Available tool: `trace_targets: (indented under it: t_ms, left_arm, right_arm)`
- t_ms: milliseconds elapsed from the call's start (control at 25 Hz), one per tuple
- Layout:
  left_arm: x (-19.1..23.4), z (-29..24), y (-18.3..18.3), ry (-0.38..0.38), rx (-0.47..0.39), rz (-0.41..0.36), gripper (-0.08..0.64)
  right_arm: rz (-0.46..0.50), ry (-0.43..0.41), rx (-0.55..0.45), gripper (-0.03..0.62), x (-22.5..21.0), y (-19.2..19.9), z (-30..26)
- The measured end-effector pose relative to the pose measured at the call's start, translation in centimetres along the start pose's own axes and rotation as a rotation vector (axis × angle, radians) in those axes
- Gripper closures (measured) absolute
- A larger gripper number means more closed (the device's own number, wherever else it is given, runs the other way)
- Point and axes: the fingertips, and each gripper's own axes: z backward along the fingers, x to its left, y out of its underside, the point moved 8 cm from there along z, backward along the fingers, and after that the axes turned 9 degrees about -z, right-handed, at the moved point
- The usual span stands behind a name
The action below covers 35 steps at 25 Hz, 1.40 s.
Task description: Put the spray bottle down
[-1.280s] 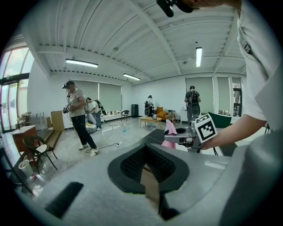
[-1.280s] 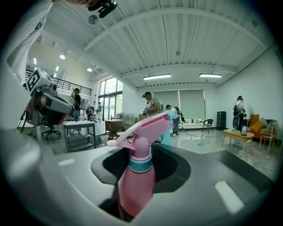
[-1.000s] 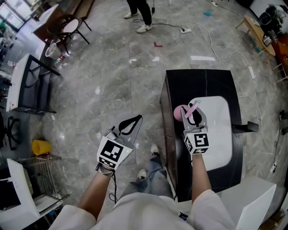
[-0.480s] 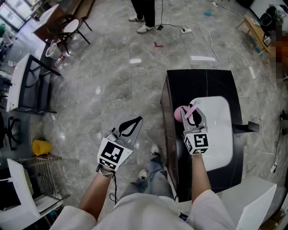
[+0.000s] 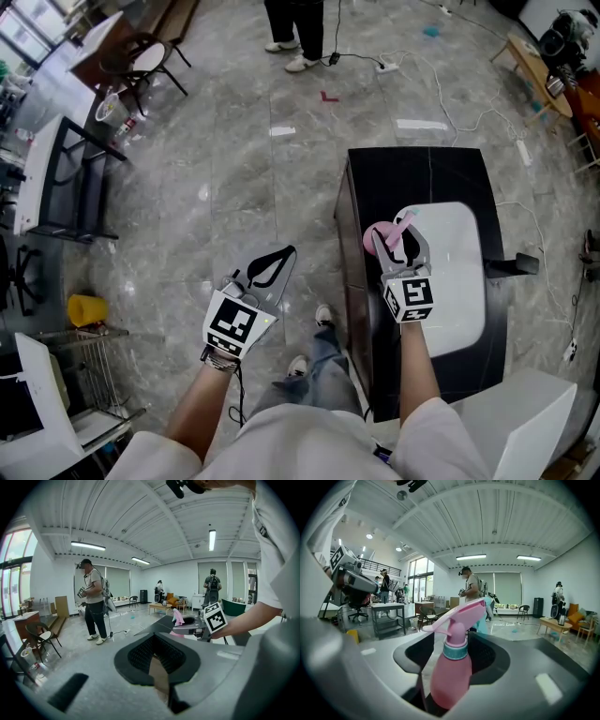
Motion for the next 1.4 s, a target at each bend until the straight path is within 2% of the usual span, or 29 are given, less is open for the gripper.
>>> trace_targets:
  t_ms: [800, 1400]
  left_arm:
    - [-1.6, 1.5, -1.3, -0.002, -0.032, -0.019, 0.555]
    - [-3.9, 3.9, -1.8, -0.002, -0.045, -0.037, 0.555]
  right_arm:
    - [-0.006, 0.069, 0.039, 0.370, 0.3, -1.0, 4.6]
    - [0.011, 0.084, 0.065, 0.371, 1.4, -0.4, 7.6]
